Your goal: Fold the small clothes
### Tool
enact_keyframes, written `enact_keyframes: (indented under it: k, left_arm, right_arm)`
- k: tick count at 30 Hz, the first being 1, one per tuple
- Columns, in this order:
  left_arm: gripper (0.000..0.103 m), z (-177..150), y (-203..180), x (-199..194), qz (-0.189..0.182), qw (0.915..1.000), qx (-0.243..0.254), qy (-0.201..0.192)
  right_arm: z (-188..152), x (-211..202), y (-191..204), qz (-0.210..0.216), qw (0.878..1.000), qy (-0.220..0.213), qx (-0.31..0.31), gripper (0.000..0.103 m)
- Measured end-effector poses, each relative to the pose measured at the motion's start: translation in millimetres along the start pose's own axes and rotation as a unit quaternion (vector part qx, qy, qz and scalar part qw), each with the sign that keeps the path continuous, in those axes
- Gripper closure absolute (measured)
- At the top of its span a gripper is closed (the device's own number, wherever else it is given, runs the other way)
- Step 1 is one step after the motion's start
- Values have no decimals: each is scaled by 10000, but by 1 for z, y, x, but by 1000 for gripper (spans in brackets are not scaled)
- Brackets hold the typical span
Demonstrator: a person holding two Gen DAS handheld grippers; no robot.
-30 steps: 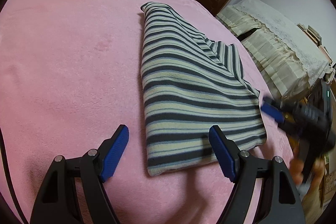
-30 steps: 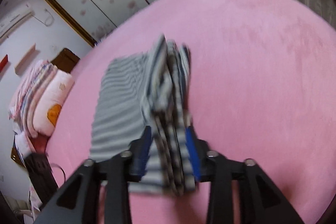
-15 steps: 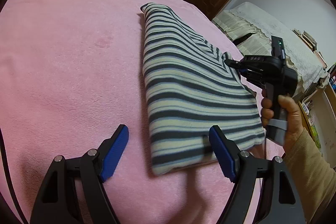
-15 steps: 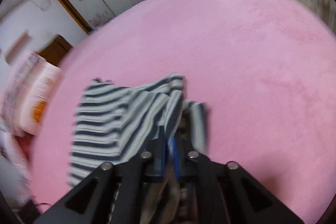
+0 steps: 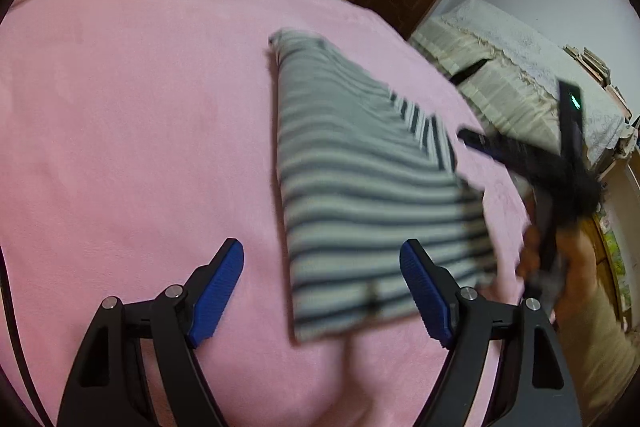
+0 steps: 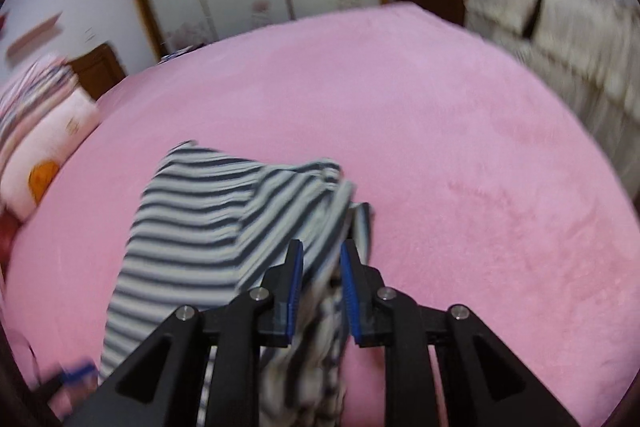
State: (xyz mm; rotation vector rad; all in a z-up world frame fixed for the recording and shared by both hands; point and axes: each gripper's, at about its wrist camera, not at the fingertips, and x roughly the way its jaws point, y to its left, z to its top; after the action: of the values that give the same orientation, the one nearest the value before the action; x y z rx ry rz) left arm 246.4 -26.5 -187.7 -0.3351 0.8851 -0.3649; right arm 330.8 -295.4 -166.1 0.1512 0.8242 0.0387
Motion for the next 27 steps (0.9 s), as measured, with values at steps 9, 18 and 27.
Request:
enact_keyframes:
  k: [9,18,27]
  left_arm:
    - [22,69,-46,47,139,9975,696,-55]
    - [23,60,-42,102,562,9883,1317,531]
    - [23,103,-38,66,93,9919,1020,747]
  right_arm:
    - [-28,3,40,207,9969,325,-682,84]
    - [-46,7,-9,-242,9968,509,-576,93]
    - [-20,-15,-46,642,9950,643,411,48]
